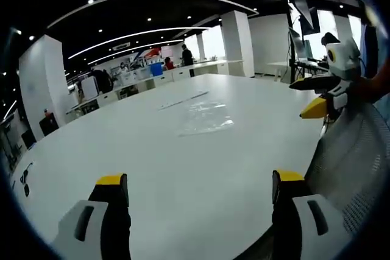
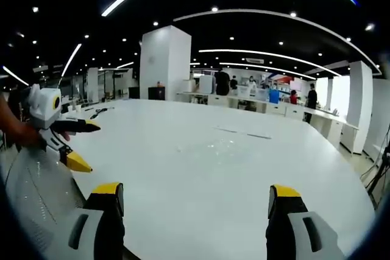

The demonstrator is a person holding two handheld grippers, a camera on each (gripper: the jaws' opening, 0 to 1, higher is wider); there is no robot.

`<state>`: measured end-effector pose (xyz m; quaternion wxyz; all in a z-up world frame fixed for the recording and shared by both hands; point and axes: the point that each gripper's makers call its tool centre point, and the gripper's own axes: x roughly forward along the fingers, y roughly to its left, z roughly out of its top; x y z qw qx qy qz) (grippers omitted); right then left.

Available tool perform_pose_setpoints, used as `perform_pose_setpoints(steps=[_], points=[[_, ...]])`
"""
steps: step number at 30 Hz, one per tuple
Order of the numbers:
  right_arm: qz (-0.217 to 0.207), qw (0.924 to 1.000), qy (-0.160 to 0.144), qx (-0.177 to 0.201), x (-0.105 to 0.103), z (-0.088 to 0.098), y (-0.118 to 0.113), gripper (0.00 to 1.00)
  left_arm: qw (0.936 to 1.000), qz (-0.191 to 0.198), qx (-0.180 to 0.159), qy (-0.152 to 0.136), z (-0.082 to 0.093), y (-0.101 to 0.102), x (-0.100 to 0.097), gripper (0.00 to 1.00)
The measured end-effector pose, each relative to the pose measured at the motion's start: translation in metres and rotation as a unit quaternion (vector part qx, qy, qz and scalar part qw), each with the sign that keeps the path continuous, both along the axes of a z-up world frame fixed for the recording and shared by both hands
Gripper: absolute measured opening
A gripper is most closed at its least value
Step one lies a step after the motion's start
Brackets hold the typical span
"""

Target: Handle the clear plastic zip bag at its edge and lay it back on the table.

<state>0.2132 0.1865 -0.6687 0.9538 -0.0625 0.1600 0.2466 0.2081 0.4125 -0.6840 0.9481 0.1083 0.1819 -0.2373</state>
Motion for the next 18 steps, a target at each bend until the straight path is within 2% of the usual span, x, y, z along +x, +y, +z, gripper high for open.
perform_pose_setpoints(steps=[18], points=[[0.003,1.0000,-0.001,0.001,-0.0011,0.0011,0.0014,0.99,1.0000,0.004,0.003,0.002,-0.0027,0.0031,0.0015,0.97]])
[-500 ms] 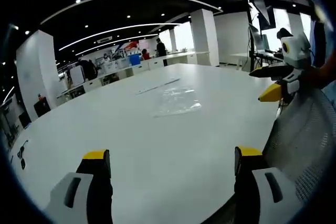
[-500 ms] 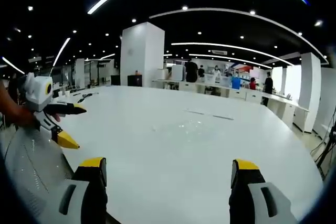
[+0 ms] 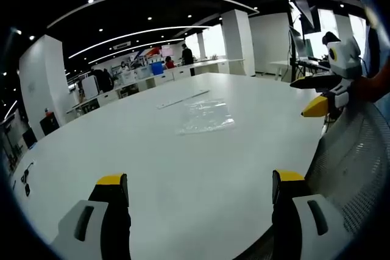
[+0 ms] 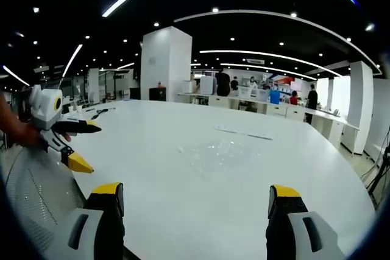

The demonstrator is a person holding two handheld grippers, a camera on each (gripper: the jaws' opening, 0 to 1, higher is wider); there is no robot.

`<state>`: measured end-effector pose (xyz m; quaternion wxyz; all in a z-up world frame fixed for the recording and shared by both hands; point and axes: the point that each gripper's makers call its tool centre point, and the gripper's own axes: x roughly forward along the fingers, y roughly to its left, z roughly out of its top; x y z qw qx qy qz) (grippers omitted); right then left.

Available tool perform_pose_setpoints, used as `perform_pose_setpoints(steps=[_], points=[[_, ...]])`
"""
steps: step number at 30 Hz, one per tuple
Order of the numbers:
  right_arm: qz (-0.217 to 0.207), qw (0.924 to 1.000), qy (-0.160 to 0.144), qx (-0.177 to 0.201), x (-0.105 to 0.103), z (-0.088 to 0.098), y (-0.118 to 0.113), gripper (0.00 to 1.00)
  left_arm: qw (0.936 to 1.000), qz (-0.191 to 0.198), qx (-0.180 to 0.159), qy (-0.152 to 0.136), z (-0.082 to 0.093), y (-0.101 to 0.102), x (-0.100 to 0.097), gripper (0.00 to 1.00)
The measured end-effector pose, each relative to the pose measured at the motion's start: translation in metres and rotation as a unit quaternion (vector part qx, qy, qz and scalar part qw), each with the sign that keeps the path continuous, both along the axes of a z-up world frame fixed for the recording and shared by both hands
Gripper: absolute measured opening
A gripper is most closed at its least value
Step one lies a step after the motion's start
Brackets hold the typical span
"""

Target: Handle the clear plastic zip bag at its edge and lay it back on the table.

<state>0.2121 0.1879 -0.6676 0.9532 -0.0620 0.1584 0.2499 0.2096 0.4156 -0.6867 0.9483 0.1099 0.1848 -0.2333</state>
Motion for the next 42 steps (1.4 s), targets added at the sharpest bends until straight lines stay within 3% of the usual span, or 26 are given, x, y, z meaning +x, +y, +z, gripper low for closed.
perform_pose_setpoints(steps=[20,37,42], points=[[-0.002,1.0000,-0.001,0.003,0.0008,0.0001,-0.0003,1.00,1.0000,-0.001,0.003,0.006,-0.0037,0.0008,-0.0005,0.97],[0.000,0.9997,0.005,-0.025,0.0020,-0.0078,-0.0042,0.96,0.9999,-0.004,0.005,0.012,-0.0076,0.0006,-0.0016,0.98],[0.001,0.9996,0.005,-0.028,0.0023,-0.0074,-0.0046,0.96,0.9995,-0.017,0.021,0.016,-0.0077,-0.0070,-0.0063,0.99]])
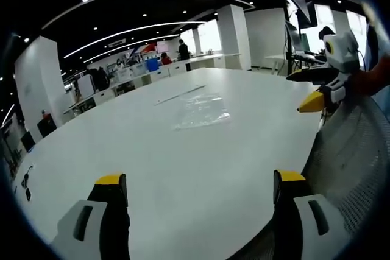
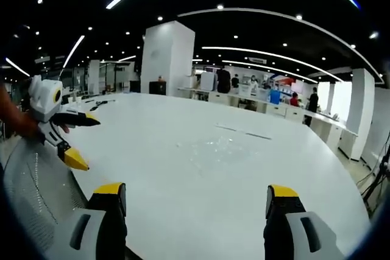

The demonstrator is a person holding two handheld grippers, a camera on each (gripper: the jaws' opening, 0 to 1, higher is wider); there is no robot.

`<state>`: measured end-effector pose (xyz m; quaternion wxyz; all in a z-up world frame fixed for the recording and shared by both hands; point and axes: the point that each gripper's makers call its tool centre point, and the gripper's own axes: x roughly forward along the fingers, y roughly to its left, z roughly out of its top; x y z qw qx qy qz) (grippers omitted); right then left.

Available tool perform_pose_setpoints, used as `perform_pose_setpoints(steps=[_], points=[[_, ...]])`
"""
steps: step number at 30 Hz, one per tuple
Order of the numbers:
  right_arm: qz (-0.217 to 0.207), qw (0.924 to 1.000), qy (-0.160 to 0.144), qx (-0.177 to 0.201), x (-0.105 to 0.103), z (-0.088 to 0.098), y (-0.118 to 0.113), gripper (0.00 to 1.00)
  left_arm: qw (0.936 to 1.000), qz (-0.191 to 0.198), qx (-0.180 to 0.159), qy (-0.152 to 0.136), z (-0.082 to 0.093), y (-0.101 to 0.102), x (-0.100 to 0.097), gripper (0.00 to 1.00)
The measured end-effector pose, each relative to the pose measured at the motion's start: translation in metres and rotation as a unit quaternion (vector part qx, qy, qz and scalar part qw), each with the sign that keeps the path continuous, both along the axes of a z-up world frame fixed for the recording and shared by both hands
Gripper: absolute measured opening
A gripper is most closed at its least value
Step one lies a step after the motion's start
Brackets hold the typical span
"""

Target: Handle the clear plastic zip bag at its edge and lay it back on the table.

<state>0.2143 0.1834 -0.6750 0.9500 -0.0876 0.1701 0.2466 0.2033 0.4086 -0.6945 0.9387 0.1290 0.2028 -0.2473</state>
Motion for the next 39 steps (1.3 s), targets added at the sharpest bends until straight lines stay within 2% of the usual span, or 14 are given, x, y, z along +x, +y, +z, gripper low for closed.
perform_pose_setpoints(steps=[5,8,12,15,21,24,26,33,36,39], points=[[0.003,1.0000,0.000,-0.002,0.002,0.003,-0.002,0.96,0.9996,-0.019,0.017,0.013,-0.001,-0.005,-0.003,0.99],[0.008,0.9999,0.002,-0.013,0.003,0.004,-0.003,0.92,0.9994,-0.019,0.019,0.021,0.000,-0.006,-0.002,0.99],[0.017,0.9996,0.010,-0.019,0.007,0.005,0.000,0.91,0.9990,-0.018,0.017,0.036,0.000,-0.005,0.000,0.97],[0.031,0.9991,0.014,-0.024,0.012,0.005,0.004,0.90,0.9988,-0.025,0.010,0.041,0.006,-0.008,0.005,0.96],[0.058,0.9974,0.021,-0.037,0.030,0.009,0.014,0.85,0.9976,-0.053,0.017,0.042,0.011,-0.015,0.014,0.96],[0.070,0.9964,0.022,-0.041,0.040,0.011,0.020,0.84,0.9973,-0.058,0.008,0.045,0.015,-0.019,0.017,0.97],[0.082,0.9953,0.023,-0.047,0.047,0.011,0.025,0.82,0.9965,-0.063,0.004,0.054,0.014,-0.022,0.016,0.97],[0.112,0.9910,0.031,-0.067,0.068,0.011,0.042,0.76,0.9950,-0.080,0.013,0.058,0.013,-0.026,0.013,0.96],[0.117,0.9899,0.036,-0.071,0.075,0.009,0.047,0.74,0.9943,-0.085,0.021,0.060,0.011,-0.024,0.012,0.95],[0.130,0.9870,0.050,-0.080,0.082,0.000,0.052,0.71,0.9944,-0.083,0.015,0.064,0.011,-0.022,0.012,0.95]])
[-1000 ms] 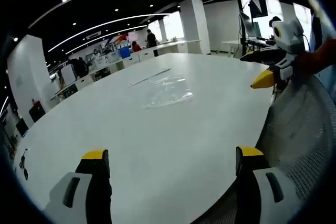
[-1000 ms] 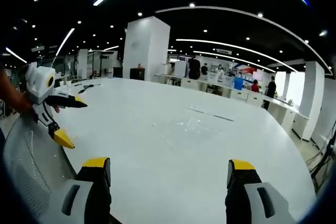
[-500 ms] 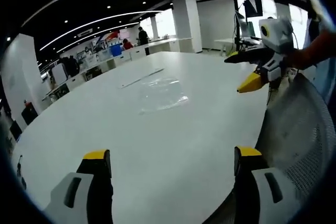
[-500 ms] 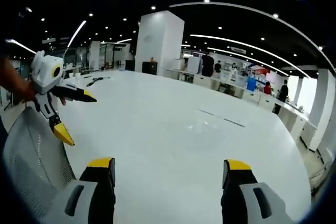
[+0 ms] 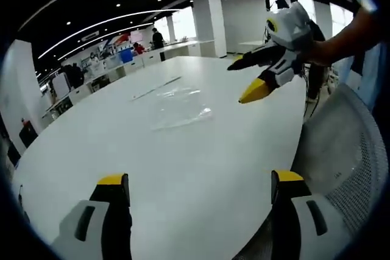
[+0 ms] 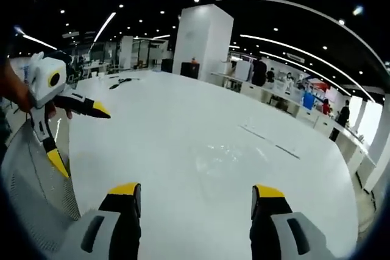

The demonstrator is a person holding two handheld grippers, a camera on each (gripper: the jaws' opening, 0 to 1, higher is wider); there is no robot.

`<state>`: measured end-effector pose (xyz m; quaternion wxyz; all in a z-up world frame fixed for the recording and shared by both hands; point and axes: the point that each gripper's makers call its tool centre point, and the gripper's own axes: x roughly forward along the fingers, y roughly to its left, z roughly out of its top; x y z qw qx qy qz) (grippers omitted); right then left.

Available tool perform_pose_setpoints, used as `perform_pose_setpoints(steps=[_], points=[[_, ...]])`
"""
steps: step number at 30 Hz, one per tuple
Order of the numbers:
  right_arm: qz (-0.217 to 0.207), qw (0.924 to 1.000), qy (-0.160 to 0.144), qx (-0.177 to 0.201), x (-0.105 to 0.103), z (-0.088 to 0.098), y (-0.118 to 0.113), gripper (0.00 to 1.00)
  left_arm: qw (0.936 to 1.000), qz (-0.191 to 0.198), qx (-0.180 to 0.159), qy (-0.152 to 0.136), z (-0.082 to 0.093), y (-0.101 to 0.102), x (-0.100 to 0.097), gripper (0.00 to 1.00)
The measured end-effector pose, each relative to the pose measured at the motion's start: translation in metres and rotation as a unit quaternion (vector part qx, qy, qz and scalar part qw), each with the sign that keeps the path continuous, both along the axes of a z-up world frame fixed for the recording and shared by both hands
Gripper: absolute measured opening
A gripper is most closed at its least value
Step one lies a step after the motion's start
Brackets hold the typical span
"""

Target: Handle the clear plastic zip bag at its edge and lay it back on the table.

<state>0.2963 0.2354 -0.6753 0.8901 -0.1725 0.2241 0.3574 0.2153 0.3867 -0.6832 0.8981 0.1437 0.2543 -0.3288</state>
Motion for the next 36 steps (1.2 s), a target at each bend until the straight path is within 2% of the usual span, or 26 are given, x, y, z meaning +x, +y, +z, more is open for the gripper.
perform_pose_setpoints(steps=[9,12,17,29,36], points=[[0.022,0.9988,0.025,-0.036,0.015,-0.018,0.010,0.63,1.0000,-0.002,-0.004,0.004,-0.001,0.002,-0.001,0.94],[0.030,0.9981,0.026,-0.048,0.019,-0.022,0.013,0.57,0.9998,0.005,-0.014,0.012,-0.002,0.004,0.001,0.93],[0.035,0.9964,0.044,-0.063,0.028,-0.037,0.016,0.56,0.9995,0.012,-0.023,0.019,-0.004,0.006,0.001,0.92],[0.034,0.9934,0.078,-0.077,0.044,-0.061,0.025,0.54,0.9994,0.014,-0.023,0.023,-0.008,0.009,0.003,0.92],[0.040,0.9905,0.093,-0.093,0.051,-0.069,0.027,0.42,0.9993,0.013,-0.023,0.026,-0.009,0.010,0.005,0.91]])
